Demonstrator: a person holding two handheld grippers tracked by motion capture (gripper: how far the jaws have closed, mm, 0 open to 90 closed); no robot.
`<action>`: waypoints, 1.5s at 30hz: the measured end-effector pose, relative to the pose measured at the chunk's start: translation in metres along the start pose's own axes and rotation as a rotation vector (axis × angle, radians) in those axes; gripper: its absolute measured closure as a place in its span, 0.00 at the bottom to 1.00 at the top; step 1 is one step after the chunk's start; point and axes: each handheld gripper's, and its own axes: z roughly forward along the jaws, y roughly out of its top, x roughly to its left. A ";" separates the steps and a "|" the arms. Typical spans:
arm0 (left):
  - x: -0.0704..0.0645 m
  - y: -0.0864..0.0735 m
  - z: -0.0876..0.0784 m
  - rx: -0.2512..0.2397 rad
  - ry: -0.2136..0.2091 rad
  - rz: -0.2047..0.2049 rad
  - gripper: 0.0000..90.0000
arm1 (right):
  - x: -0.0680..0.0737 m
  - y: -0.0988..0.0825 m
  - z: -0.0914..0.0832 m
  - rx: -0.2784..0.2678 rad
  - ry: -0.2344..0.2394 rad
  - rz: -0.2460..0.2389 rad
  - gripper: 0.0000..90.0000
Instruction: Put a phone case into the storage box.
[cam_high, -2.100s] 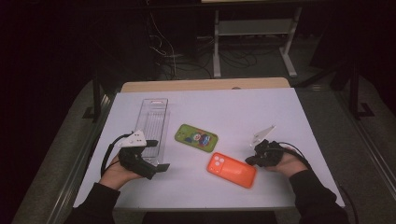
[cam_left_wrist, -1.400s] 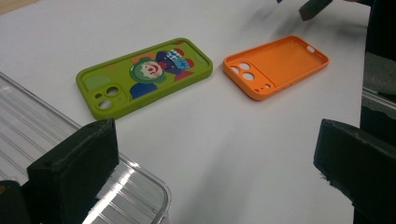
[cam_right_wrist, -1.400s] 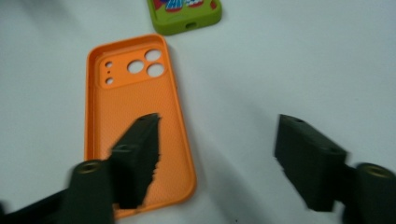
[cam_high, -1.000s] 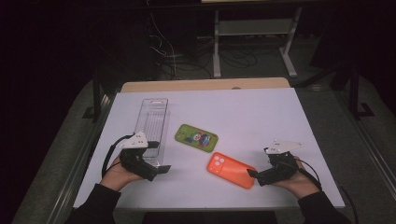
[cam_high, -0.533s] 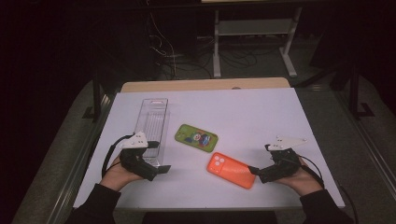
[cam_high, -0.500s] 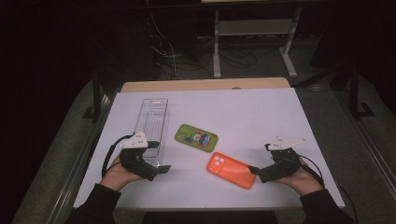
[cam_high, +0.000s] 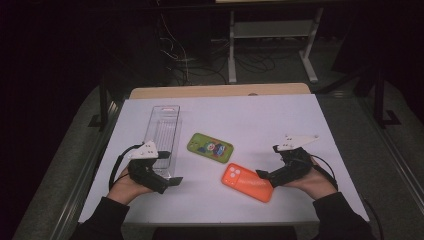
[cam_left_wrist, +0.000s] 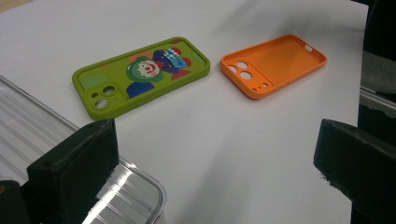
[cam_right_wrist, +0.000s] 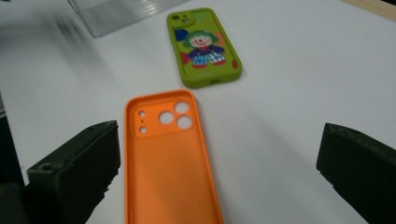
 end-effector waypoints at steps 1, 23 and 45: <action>0.000 0.000 0.000 0.001 0.000 0.001 0.00 | 0.000 0.000 0.000 0.000 0.000 0.000 0.00; 0.000 -0.001 0.000 -0.001 0.000 -0.003 0.00 | 0.008 0.011 0.025 0.101 0.045 -0.058 0.00; 0.000 -0.001 -0.001 -0.004 0.000 -0.003 0.00 | 0.015 -0.007 0.053 0.255 0.074 -0.100 0.03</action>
